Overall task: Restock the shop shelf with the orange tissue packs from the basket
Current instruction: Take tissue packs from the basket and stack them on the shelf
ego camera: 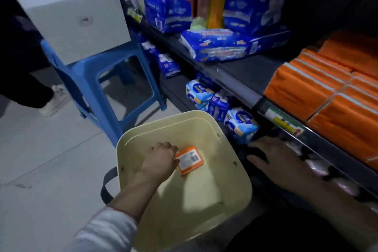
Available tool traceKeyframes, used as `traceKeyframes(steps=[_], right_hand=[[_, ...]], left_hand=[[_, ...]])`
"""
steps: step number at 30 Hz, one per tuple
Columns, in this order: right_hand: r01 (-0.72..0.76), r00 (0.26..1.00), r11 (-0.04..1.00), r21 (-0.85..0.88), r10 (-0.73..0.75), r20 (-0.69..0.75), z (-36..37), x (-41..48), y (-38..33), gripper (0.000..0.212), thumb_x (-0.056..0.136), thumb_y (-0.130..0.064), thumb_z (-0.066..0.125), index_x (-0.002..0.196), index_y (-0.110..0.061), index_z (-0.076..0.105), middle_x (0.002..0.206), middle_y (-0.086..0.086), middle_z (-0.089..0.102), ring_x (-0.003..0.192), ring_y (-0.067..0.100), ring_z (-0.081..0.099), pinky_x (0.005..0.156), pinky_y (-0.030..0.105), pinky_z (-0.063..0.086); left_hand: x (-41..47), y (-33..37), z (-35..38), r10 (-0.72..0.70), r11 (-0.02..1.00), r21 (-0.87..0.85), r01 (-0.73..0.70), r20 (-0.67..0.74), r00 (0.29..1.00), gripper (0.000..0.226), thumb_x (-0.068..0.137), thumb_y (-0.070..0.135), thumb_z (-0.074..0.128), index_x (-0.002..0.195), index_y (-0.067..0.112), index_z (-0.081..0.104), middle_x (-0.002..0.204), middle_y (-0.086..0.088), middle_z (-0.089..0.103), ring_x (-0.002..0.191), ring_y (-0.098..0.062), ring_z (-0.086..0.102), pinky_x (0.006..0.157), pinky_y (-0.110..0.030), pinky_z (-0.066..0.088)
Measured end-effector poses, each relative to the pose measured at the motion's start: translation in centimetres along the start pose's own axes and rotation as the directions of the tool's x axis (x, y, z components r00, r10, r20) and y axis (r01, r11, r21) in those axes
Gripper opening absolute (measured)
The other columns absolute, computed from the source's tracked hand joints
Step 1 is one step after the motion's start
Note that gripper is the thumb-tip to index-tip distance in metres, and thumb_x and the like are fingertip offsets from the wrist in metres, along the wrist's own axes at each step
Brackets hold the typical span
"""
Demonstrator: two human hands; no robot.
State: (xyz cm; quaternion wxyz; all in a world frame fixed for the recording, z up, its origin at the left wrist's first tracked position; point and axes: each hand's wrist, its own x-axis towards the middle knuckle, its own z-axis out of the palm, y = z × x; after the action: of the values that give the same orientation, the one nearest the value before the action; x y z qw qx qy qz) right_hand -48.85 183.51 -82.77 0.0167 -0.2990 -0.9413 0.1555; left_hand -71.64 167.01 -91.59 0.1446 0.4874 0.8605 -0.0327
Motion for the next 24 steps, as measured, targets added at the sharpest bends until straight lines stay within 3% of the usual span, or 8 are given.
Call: traceKeyframes(steps=[3, 6, 16, 19, 24], right_hand=[[-0.015, 0.994, 1.0, -0.014, 0.017, 0.104, 1.8, 1.8, 1.0, 0.038, 0.091, -0.037, 0.054, 0.126, -0.021, 0.055, 0.126, -0.001, 0.052, 0.117, 0.017, 0.045, 0.096, 0.034, 0.041], [0.008, 0.982, 1.0, -0.004, -0.007, 0.188, 3.3, 3.4, 1.7, 0.041, 0.095, -0.041, 0.045, 0.133, -0.027, 0.044, 0.132, -0.01, 0.042, 0.123, 0.009, 0.036, 0.098, 0.022, 0.033], [-0.051, 0.969, 0.998, 0.043, 0.039, 0.243, 6.2, 4.8, 4.3, 0.034, 0.091, -0.046, 0.047, 0.123, -0.034, 0.049, 0.106, -0.025, 0.037, 0.107, 0.001, 0.039, 0.089, 0.017, 0.034], [-0.071, 0.97, 0.996, 0.055, 0.056, 0.236, 6.5, 4.6, 4.9, 0.033, 0.089, -0.046, 0.049, 0.119, -0.033, 0.053, 0.098, -0.028, 0.036, 0.098, -0.002, 0.037, 0.083, 0.016, 0.031], [-0.079, 0.975, 0.995, 0.065, 0.063, 0.213, 6.3, 4.9, 4.6, 0.032, 0.089, -0.043, 0.051, 0.118, -0.031, 0.055, 0.104, -0.023, 0.041, 0.102, 0.0, 0.039, 0.084, 0.018, 0.034]], left_hand=[[2.9, -0.2, 4.0, -0.035, 0.999, 0.006, 0.034, 0.137, 0.99, 0.051, 0.091, 0.044, 0.049, 0.136, 0.022, 0.041, 0.134, -0.004, 0.046, 0.125, -0.025, 0.041, 0.098, -0.035, 0.036], [5.0, -0.3, 8.0, -0.101, 0.994, -0.018, 0.108, 0.228, 0.969, 0.062, 0.089, 0.047, 0.052, 0.14, 0.019, 0.032, 0.136, -0.004, 0.041, 0.126, -0.025, 0.039, 0.098, -0.036, 0.038], [11.2, 0.4, 17.9, -0.248, 0.964, -0.024, 0.264, 0.276, 0.929, 0.102, 0.081, 0.052, 0.062, 0.15, 0.015, -0.004, 0.157, -0.004, 0.005, 0.143, -0.026, 0.013, 0.11, -0.04, 0.03], [12.9, 0.7, 19.0, -0.265, 0.961, -0.001, 0.276, 0.274, 0.924, 0.106, 0.078, 0.054, 0.064, 0.149, 0.012, -0.001, 0.154, -0.005, 0.014, 0.14, -0.025, 0.02, 0.108, -0.042, 0.029], [12.6, 1.6, 20.0, -0.317, 0.946, 0.017, 0.324, 0.263, 0.911, 0.098, 0.066, 0.053, 0.07, 0.139, 0.009, 0.021, 0.128, -0.007, 0.042, 0.119, -0.025, 0.046, 0.098, -0.041, 0.035]])
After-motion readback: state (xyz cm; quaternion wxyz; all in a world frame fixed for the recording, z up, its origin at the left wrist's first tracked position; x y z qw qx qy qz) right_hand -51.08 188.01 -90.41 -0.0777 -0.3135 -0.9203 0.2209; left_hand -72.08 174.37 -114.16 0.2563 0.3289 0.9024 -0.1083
